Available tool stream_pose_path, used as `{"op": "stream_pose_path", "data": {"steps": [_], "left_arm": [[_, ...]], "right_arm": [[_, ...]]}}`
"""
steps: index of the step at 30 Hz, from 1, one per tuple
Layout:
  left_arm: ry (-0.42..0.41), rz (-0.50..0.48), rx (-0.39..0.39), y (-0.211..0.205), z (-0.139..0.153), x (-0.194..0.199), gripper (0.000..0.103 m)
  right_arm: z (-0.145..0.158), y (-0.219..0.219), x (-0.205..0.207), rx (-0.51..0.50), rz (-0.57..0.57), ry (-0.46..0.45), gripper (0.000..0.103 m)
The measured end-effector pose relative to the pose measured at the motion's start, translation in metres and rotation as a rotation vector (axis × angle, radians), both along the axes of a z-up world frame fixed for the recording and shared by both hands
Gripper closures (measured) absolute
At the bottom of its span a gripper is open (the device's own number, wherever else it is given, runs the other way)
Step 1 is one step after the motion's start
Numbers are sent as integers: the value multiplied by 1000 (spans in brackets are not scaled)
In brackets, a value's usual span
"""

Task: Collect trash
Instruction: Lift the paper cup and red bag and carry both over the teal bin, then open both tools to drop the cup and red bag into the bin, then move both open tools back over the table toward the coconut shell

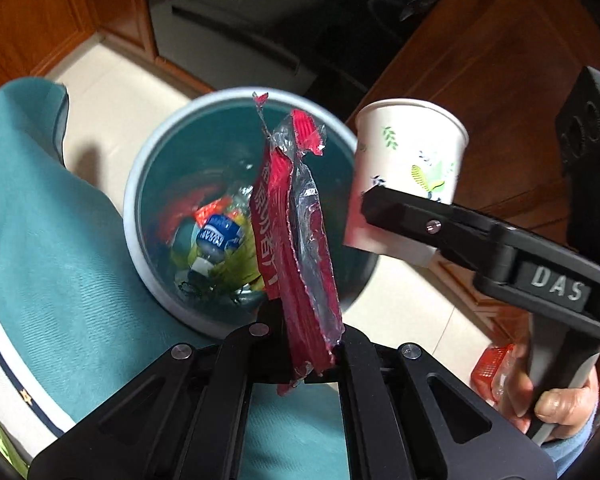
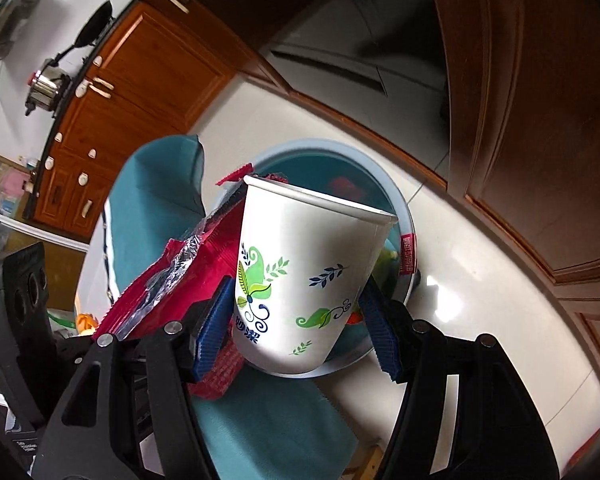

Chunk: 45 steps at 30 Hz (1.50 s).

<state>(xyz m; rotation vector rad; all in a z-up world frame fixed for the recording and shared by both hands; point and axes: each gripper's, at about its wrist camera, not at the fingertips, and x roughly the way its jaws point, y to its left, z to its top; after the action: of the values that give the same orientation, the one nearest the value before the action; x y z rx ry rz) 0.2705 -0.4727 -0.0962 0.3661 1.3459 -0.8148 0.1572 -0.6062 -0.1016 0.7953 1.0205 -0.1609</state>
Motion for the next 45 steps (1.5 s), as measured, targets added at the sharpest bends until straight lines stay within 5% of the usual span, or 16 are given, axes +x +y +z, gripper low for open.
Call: {"op": "stream_pose_path", "data": {"steps": [8, 16, 18, 20, 21, 28, 45], "left_arm": [[20, 7, 29, 2, -24, 9, 102], [15, 19, 22, -4, -11, 5, 99], [16, 24, 29, -5, -10, 6, 90], [-9, 28, 50, -4, -7, 4, 47], [-35, 29, 54, -3, -6, 4, 44], [-64, 15, 54, 1, 2, -4, 36], [-87, 23, 6, 25, 21, -9, 35]], "right_arm": [[-20, -1, 14, 17, 16, 34, 42], [-19, 3, 18, 22, 34, 44, 38], [-17, 2, 17, 30, 22, 48, 25], [-15, 0, 15, 41, 5, 44, 19], [-15, -2, 14, 46, -1, 48, 19], [-17, 1, 10, 63, -22, 72, 15], [10, 28, 4, 4, 8, 67, 14]]}}
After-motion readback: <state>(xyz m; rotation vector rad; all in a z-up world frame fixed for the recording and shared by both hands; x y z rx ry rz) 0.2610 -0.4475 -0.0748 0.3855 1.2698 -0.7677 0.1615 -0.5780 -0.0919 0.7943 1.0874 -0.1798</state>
